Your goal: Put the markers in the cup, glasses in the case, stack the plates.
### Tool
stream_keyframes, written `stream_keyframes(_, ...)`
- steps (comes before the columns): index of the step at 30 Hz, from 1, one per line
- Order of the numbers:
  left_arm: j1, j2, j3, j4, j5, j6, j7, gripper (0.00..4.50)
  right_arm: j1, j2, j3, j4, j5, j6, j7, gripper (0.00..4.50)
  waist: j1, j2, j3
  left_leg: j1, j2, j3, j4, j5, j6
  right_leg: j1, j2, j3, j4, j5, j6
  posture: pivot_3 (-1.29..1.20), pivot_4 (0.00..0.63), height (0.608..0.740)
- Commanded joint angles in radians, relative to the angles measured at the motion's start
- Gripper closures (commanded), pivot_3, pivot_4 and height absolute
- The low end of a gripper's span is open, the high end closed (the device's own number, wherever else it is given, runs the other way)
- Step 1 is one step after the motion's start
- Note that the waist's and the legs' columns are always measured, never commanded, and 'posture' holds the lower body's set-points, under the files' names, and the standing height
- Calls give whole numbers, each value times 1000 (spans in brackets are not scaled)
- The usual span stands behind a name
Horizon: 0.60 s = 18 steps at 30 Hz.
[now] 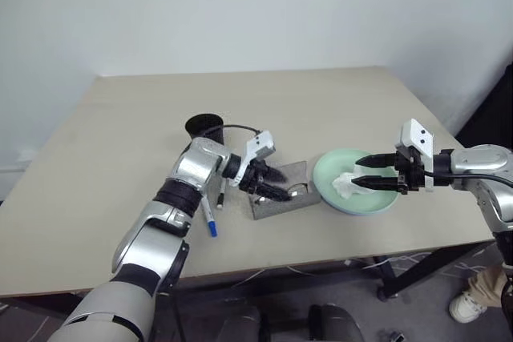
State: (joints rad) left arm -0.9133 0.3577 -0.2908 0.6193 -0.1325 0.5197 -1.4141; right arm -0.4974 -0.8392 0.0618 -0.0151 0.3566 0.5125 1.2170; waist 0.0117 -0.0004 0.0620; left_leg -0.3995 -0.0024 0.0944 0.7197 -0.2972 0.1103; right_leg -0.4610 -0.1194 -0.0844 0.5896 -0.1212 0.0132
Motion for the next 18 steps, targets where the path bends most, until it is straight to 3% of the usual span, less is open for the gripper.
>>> stream_keyframes(1,-31,8,34,-30,-25,-1,3,2356,-13,-2,-16,-9,2,-17,-1,2036,0,0,0,0,0,0,0,0,0,0,0,0,0,0,0,0,0,723)
stream_keyframes(7,-86,1,88,56,-25,-37,73,4405,-23,2,-12,-1,0,-19,3,2036,0,0,0,0,0,0,0,0,0,0,0,0,0,0,0,0,0,723)
stream_keyframes(13,-155,-57,122,301,36,-165,287,4463,-33,9,-8,3,-3,-21,2,2036,0,0,0,1,0,0,1,0,0,2,0,0,0,1,2,0,0,723)
stream_keyframes(18,-165,-84,108,388,86,-226,347,4463,-26,7,-12,-7,1,-18,-1,2036,0,0,0,0,0,0,1,0,0,0,0,0,0,2,2,0,0,723)
